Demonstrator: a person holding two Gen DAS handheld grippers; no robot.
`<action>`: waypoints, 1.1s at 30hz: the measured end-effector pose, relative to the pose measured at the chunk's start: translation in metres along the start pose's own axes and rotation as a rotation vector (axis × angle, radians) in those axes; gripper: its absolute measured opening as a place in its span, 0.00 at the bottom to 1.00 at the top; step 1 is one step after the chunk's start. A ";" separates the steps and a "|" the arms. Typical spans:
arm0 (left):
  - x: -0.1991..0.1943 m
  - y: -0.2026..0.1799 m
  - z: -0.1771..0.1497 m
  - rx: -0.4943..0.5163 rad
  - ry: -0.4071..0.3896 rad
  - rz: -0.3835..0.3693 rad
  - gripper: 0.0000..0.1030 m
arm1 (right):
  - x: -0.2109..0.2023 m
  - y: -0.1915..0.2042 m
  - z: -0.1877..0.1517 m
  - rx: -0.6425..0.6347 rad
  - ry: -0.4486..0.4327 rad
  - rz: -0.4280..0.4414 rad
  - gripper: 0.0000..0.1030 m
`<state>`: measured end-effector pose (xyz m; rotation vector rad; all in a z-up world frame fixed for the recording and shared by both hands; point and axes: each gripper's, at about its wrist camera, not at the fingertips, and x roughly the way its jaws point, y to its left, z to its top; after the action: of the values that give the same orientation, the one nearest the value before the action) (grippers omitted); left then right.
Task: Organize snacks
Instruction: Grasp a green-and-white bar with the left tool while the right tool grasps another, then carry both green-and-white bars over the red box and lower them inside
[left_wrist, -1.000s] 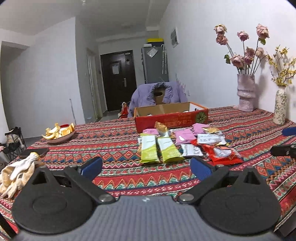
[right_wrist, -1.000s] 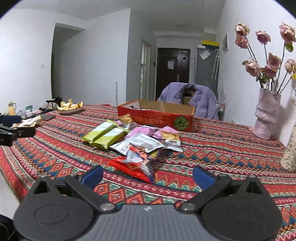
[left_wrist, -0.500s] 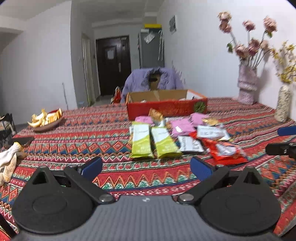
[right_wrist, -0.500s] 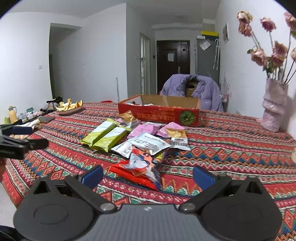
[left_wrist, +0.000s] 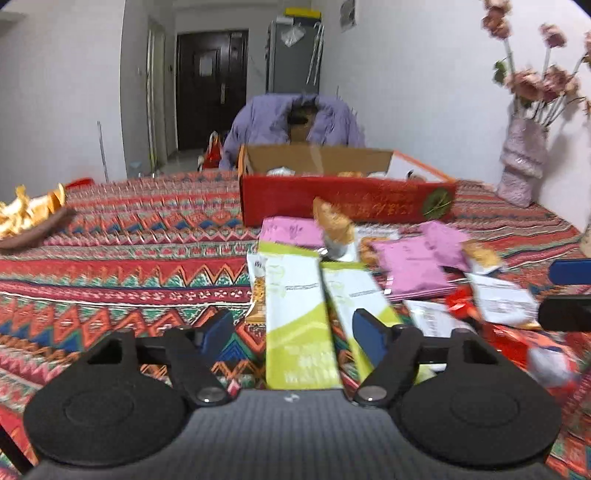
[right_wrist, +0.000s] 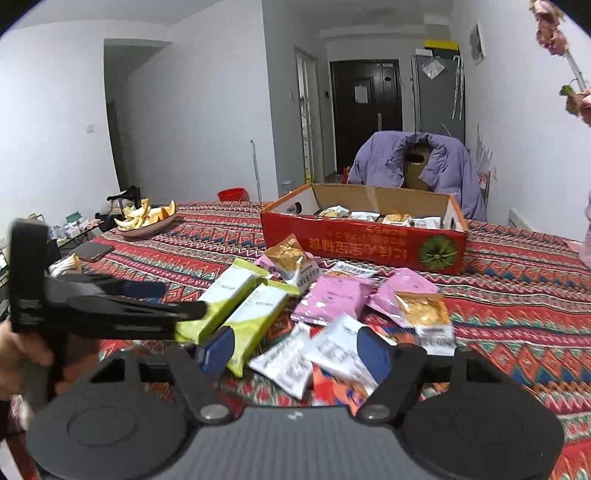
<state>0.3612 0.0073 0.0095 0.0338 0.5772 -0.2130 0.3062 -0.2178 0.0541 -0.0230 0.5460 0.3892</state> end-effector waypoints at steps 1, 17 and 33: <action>0.010 0.001 0.000 0.009 0.010 -0.012 0.70 | 0.008 0.002 0.003 -0.005 0.013 0.001 0.66; -0.037 0.053 -0.014 -0.127 0.035 0.050 0.38 | 0.135 0.043 0.026 0.025 0.184 0.016 0.61; -0.085 0.037 -0.022 -0.093 0.011 0.121 0.38 | 0.078 0.066 -0.015 -0.029 0.129 -0.042 0.37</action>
<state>0.2883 0.0620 0.0366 -0.0199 0.5929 -0.0684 0.3357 -0.1313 0.0074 -0.0878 0.6658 0.3567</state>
